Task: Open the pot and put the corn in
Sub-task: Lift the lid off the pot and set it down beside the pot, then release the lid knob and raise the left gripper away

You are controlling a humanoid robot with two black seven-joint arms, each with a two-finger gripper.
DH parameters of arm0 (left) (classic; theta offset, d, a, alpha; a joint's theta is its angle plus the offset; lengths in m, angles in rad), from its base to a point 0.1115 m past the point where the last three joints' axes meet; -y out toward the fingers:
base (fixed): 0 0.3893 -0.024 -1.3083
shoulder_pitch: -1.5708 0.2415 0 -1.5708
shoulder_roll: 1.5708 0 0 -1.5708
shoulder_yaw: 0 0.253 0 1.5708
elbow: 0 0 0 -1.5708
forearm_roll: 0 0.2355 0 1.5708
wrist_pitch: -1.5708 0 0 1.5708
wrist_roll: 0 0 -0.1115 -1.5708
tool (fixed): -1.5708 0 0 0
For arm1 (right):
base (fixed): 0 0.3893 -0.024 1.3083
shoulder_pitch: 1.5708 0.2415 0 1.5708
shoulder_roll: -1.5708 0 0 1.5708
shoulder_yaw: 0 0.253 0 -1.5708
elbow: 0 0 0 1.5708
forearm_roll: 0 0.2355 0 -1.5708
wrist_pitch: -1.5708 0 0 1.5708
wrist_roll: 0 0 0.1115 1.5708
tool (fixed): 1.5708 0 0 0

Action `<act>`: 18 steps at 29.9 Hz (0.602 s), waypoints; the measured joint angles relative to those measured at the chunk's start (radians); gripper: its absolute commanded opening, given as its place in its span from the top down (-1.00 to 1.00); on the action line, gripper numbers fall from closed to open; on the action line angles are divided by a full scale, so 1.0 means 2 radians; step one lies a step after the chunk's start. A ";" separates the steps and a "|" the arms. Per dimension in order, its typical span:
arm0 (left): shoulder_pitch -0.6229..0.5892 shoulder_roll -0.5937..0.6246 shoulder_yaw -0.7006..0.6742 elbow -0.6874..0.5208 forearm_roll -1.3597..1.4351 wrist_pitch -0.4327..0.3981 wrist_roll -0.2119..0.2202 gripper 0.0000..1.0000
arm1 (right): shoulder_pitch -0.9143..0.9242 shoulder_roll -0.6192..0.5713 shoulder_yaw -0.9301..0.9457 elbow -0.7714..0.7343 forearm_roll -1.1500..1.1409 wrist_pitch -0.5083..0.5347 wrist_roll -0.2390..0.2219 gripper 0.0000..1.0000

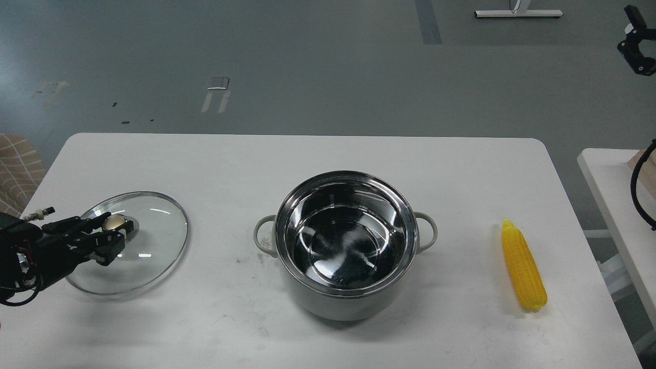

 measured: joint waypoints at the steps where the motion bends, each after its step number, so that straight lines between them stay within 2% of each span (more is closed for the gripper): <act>1: 0.002 0.000 0.000 0.000 0.000 0.000 0.000 -0.16 | 0.000 0.000 0.000 0.000 0.000 0.000 0.000 -1.00; 4: 0.005 -0.002 0.000 0.000 -0.001 0.003 0.000 -0.34 | -0.001 0.000 -0.001 0.000 0.000 0.000 0.000 -1.00; 5: 0.005 -0.003 0.000 0.000 -0.003 0.004 0.000 -0.49 | -0.002 0.000 -0.001 0.000 0.000 0.000 0.000 -1.00; 8: 0.005 -0.004 0.000 0.000 -0.014 0.006 0.000 -0.75 | -0.003 0.000 -0.001 0.001 -0.001 0.000 0.000 -1.00; 12: 0.004 -0.004 -0.002 0.000 -0.047 0.006 -0.001 -0.79 | -0.003 -0.001 -0.003 0.001 -0.003 0.000 0.000 -1.00; 15: -0.006 -0.004 -0.007 0.000 -0.067 0.007 -0.010 -0.79 | -0.006 -0.007 -0.010 0.003 -0.016 0.000 0.000 -1.00; 18: -0.052 -0.005 -0.012 0.000 -0.104 0.007 -0.020 -0.80 | -0.012 -0.024 -0.014 0.015 -0.055 0.000 -0.001 -1.00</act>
